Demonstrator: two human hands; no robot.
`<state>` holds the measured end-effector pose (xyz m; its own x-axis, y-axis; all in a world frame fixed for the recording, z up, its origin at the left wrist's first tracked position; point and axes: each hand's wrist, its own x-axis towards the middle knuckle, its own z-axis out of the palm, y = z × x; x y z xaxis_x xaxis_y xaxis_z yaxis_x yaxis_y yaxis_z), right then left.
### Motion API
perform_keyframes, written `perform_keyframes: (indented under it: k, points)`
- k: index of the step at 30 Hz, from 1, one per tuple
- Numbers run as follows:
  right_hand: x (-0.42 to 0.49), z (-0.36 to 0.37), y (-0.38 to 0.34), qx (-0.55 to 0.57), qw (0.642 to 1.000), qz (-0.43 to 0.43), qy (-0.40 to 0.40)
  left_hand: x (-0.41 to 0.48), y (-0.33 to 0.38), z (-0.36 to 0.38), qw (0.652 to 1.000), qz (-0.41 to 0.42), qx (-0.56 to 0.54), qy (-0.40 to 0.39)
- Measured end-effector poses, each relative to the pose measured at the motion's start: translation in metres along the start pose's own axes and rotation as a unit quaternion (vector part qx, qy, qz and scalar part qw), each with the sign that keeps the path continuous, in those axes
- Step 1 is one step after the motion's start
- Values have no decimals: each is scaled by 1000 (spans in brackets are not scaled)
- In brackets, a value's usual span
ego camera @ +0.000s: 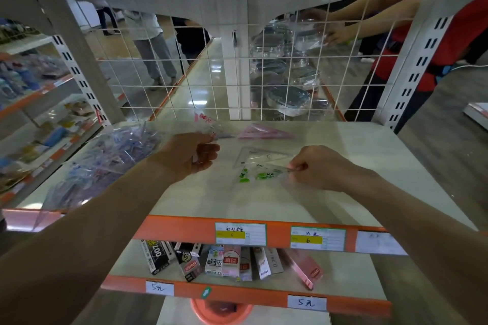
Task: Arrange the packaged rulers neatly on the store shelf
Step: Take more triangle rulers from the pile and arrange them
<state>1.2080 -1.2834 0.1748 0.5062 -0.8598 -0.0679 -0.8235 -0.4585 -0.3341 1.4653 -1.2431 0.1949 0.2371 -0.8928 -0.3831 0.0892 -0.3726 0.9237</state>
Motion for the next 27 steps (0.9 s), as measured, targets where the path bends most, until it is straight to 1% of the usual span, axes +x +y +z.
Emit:
perform_keyframes:
  k: [5,9,13,17,20,23,25,27]
  points:
    - [-6,-1,-5,28,999,-8,-17,0,0,-2,1000,5,2,0]
    - [1,-6,-5,38,998,13,-49,0,-1,-1,1000,1,3,-1]
    - [7,-10,-6,40,997,26,-54,-1,-1,0,1000,2,4,-12]
    - [3,-9,-9,43,998,10,-41,-2,0,-1,1000,4,0,-8]
    - [-5,-5,-12,35,998,-19,-47,-3,-1,-3,1000,1,-7,-13]
    - [-10,1,-15,38,998,-25,-40,-4,0,-1,1000,-3,-8,-17]
    - [-10,4,-14,34,998,-24,-38,-6,1,2,1000,-5,0,-31]
    - [-10,3,-13,12,999,-19,-47,-9,2,5,998,-3,-2,-67]
